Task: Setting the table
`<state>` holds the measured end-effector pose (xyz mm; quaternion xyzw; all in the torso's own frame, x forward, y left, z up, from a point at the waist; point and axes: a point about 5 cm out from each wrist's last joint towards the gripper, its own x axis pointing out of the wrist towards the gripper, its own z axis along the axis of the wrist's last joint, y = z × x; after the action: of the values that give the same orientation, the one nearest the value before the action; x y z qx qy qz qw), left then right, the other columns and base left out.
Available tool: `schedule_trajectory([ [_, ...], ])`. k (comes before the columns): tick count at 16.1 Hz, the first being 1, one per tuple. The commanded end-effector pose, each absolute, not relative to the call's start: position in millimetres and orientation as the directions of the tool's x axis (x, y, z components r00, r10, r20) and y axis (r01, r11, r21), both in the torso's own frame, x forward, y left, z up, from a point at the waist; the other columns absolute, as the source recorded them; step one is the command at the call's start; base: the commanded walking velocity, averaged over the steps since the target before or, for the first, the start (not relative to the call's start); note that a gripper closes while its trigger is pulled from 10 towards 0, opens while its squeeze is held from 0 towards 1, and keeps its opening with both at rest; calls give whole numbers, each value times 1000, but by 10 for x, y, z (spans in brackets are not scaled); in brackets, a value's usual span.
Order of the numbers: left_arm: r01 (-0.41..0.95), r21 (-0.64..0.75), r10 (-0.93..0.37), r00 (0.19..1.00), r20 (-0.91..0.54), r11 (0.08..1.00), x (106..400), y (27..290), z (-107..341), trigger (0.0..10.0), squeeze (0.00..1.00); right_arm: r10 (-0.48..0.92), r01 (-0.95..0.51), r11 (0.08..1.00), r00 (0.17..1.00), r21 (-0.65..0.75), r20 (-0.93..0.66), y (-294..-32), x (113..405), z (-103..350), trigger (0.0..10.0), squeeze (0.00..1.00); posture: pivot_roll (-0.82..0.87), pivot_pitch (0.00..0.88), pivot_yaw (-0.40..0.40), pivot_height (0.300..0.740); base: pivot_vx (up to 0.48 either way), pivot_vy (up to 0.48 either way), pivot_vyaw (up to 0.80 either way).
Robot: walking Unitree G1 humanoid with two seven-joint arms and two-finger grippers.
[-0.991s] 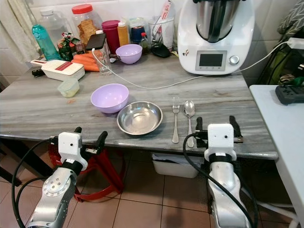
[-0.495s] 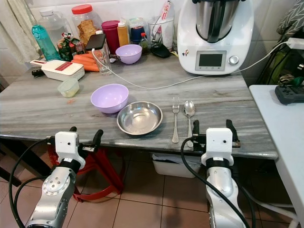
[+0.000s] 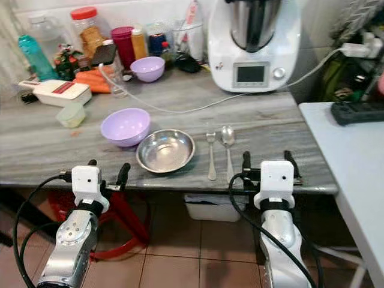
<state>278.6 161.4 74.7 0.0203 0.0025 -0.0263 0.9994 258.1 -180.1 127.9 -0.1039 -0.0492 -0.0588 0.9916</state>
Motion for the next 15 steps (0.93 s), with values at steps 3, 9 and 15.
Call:
schedule_trajectory([
  [3, 41, 56, -40, 999, -12, 998, 2782, 1654, 735, 10000, 0, -85, 107, 975, 989, -195, 119, -1753, 2594, 1305, 10000, 408, -107, 0, 112, 740, 0, 0, 0],
  [9, 39, 58, -38, 999, -15, 998, 2785, 1647, 727, 10000, 0, -74, 96, 975, 990, -202, 116, -1751, 2606, 1301, 10000, 353, -107, 0, 107, 740, -265, 0, 0],
  [15, 49, 58, -48, 999, -13, 997, 2798, 1628, 725, 10000, 0, -74, 96, 974, 990, -205, 116, -1754, 2612, 1296, 10000, 157, -111, 0, 109, 740, -270, 0, 0],
])
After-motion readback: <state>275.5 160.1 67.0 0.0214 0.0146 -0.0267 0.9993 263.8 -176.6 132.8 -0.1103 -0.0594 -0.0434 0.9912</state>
